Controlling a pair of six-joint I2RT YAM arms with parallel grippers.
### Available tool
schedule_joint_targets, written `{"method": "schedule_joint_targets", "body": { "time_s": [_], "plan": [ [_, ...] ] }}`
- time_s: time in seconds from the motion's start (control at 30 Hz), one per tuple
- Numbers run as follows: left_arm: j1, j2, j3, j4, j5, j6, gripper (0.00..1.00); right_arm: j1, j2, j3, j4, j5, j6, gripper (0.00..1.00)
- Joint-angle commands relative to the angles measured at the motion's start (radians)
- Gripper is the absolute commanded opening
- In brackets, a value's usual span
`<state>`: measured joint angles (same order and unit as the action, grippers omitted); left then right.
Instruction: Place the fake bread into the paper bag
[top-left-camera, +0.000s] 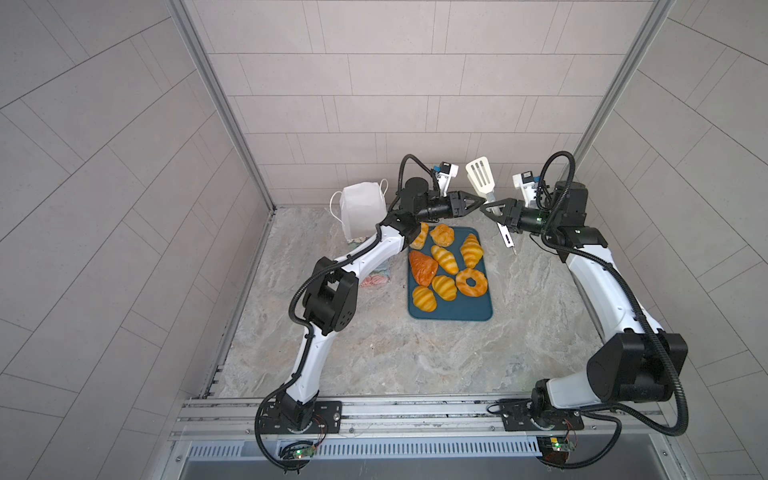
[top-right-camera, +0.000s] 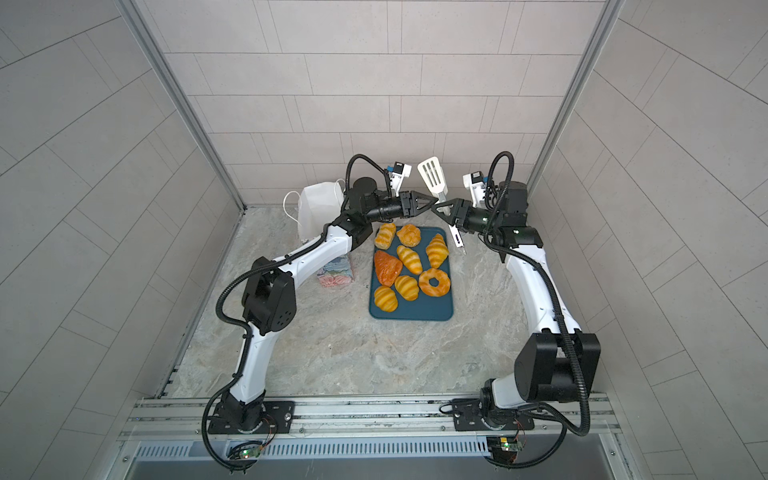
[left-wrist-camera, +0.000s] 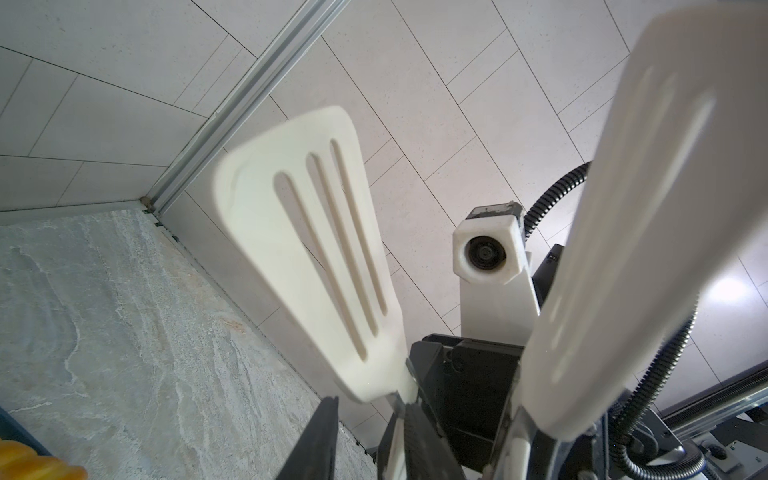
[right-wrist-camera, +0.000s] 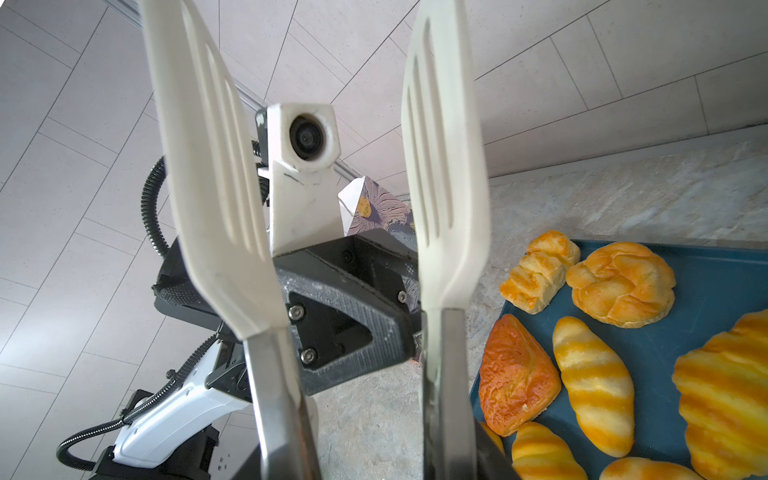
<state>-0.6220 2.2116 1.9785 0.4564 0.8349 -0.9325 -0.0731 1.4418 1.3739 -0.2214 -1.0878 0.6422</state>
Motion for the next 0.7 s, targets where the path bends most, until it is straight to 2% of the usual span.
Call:
{"method": "schedule_joint_targets", "body": {
  "time_s": [0.0, 0.47, 0.67],
  "plan": [
    [-0.007, 0.018, 0.042, 0.057, 0.018, -0.017, 0.33, 0.008, -0.009, 0.014, 0.062, -0.001, 0.01, 0.54],
    [-0.013, 0.063, 0.112, 0.049, 0.015, -0.021, 0.3, 0.014, -0.017, 0.007, 0.047, -0.007, -0.004, 0.54],
    [-0.009, 0.048, 0.082, 0.041, 0.018, -0.018, 0.32, 0.006, -0.016, 0.024, -0.081, 0.017, -0.103, 0.52]
  ]
}}
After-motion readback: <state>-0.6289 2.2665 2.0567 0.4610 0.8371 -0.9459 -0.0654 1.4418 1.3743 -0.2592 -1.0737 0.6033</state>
